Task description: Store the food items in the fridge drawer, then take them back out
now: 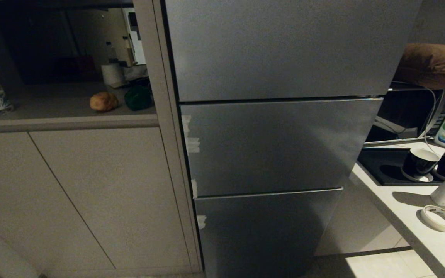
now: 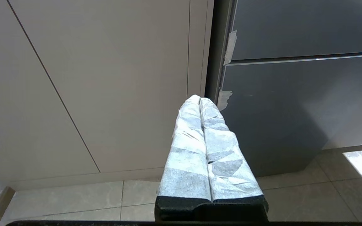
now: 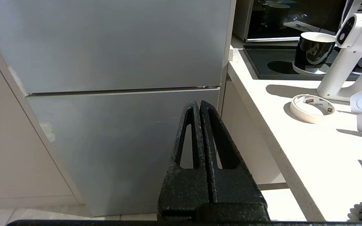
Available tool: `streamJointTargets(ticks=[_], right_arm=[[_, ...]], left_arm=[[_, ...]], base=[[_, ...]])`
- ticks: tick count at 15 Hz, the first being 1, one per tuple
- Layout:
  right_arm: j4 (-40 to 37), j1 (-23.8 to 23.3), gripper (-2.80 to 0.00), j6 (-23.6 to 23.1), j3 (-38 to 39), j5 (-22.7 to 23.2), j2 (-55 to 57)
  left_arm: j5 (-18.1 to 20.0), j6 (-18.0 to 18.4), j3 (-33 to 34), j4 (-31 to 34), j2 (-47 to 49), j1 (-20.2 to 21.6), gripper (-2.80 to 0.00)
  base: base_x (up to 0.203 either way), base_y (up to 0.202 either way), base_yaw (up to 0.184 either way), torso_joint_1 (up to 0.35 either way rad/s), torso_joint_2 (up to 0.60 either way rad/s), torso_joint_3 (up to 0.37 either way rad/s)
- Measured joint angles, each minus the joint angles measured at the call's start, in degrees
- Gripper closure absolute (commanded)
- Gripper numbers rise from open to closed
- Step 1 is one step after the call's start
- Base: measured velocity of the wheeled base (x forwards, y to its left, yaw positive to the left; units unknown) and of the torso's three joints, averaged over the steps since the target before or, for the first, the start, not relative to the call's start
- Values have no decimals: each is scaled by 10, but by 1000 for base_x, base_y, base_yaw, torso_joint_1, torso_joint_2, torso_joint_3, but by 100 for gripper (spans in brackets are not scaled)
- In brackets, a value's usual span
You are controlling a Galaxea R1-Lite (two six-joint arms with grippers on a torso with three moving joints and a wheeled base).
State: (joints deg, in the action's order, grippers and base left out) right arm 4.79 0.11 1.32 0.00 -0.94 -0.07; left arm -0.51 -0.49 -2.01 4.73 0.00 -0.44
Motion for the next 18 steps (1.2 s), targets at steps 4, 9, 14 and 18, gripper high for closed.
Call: streamJointTargets(ticks=[4,9,14,18], right_arm=[[0,0,0,0,0,0,0],[0,-1,0,0,0,0,0],[0,0,0,0,0,0,0],[0,0,0,0,0,0,0]], left_arm=[[0,0,0,0,0,0,0],[0,0,0,0,0,0,0],[0,0,0,0,0,0,0],[0,0,0,0,0,0,0]], base=[[0,0,0,0,0,0],[-1,161,0,3,3,2],[0,196,-3,2,4,2],[0,197,0,3,2,2]])
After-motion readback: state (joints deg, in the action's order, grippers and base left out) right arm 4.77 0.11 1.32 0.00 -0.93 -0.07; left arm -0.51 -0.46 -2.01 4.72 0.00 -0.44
